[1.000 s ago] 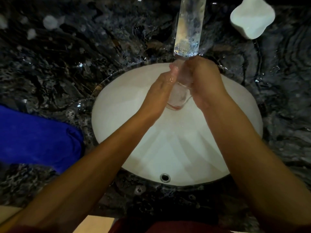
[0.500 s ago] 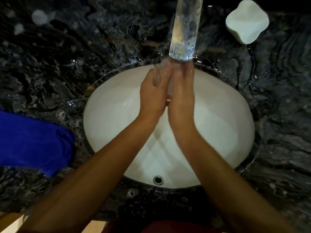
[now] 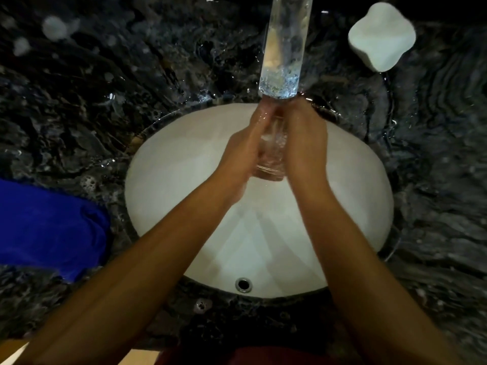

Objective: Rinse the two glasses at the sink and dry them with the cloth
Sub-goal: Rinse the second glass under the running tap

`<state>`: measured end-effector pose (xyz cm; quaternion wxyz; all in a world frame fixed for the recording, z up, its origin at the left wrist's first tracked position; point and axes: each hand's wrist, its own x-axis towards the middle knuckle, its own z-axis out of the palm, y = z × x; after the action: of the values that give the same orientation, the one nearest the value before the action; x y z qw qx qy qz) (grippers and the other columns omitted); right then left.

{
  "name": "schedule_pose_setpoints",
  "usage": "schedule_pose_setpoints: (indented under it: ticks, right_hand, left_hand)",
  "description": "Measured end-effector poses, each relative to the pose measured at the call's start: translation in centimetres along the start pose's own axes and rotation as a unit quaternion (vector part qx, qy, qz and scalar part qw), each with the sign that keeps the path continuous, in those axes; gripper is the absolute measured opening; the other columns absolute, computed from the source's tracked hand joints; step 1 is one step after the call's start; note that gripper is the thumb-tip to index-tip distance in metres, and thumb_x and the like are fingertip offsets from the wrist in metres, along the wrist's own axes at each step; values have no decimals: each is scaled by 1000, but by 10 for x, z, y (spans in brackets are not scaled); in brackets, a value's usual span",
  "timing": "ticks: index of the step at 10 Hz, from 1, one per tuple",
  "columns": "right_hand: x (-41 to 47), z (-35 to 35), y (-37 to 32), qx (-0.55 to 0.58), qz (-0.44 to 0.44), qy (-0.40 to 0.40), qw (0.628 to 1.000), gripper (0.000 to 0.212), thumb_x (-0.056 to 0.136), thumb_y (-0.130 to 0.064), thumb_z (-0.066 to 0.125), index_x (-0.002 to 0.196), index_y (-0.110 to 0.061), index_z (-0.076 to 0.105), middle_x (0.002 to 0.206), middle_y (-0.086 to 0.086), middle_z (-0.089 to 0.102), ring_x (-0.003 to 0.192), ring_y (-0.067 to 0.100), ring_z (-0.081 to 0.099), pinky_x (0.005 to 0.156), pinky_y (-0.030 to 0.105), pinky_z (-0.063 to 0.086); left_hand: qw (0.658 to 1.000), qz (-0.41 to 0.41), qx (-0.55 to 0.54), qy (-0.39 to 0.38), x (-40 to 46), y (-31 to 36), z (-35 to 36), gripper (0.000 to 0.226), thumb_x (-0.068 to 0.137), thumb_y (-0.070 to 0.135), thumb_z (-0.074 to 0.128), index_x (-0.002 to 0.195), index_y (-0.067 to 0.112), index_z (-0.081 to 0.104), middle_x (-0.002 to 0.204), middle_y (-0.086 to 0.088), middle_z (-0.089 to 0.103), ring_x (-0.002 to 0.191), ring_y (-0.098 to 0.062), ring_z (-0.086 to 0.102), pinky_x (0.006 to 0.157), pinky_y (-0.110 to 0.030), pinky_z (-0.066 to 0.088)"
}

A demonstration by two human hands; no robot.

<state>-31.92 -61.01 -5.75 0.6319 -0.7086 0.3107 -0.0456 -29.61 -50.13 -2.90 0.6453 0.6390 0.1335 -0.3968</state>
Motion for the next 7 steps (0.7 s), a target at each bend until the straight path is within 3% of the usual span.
schedule_pose_setpoints:
  ticks: [1, 2, 3, 4, 5, 6, 7]
  right_hand:
    - [-31, 0, -1, -66, -102, -20, 992, 30, 101, -15, 46, 108, 2, 69, 107, 17, 68, 88, -12, 55, 85, 15, 46]
    - [-22, -14, 1, -83, -129, -95, 984, 27, 96, -13, 51, 107, 0, 72, 101, 16, 73, 86, 16, 67, 82, 20, 51]
    - [1, -18, -7, -154, -76, -226, 959, 49, 93, -40, 45, 104, -1, 73, 94, 19, 73, 76, 19, 63, 73, 27, 50]
    - [32, -18, -8, -196, -37, -354, 914, 74, 86, -56, 31, 108, 2, 70, 107, 29, 70, 84, 21, 59, 76, 28, 44]
    - [28, -19, -33, -71, 16, -486, 871, 54, 97, -26, 28, 103, 6, 71, 98, 32, 71, 81, 37, 66, 73, 36, 52]
    - [27, -21, -39, -91, 15, -545, 833, 47, 98, -30, 35, 91, -1, 71, 90, 21, 71, 82, 29, 67, 79, 41, 53]
    - [32, -18, -35, -31, 32, -440, 897, 38, 95, -40, 51, 89, -11, 74, 88, 12, 75, 80, 28, 72, 75, 32, 55]
  left_hand:
    - [999, 28, 43, -2, 8, -1, -15, 57, 96, 68, 48, 112, 21, 77, 107, -9, 80, 102, -25, 77, 98, -50, 58]
    - [994, -4, 50, -93, 16, 4, -34, 58, 92, 73, 49, 116, 29, 76, 120, -10, 76, 109, -32, 74, 95, -56, 58]
    - [978, -69, 53, -192, 22, 9, -45, 75, 88, 77, 43, 131, 21, 67, 108, -13, 76, 93, -34, 75, 76, -47, 59]
    - [964, -90, 48, -245, 23, 16, -48, 82, 80, 74, 44, 131, 14, 64, 89, -14, 75, 73, -28, 74, 63, -38, 59]
    - [957, -63, 72, -275, 26, 19, -57, 84, 68, 85, 59, 108, 13, 75, 84, -14, 76, 70, -26, 75, 63, -35, 58]
    - [943, -68, 104, -308, 26, 19, -61, 83, 69, 80, 58, 103, 6, 72, 82, -13, 76, 67, -24, 75, 59, -32, 58]
    - [950, -65, 74, -296, 32, 19, -56, 82, 88, 72, 42, 123, 0, 62, 90, -13, 74, 72, -26, 74, 63, -36, 59]
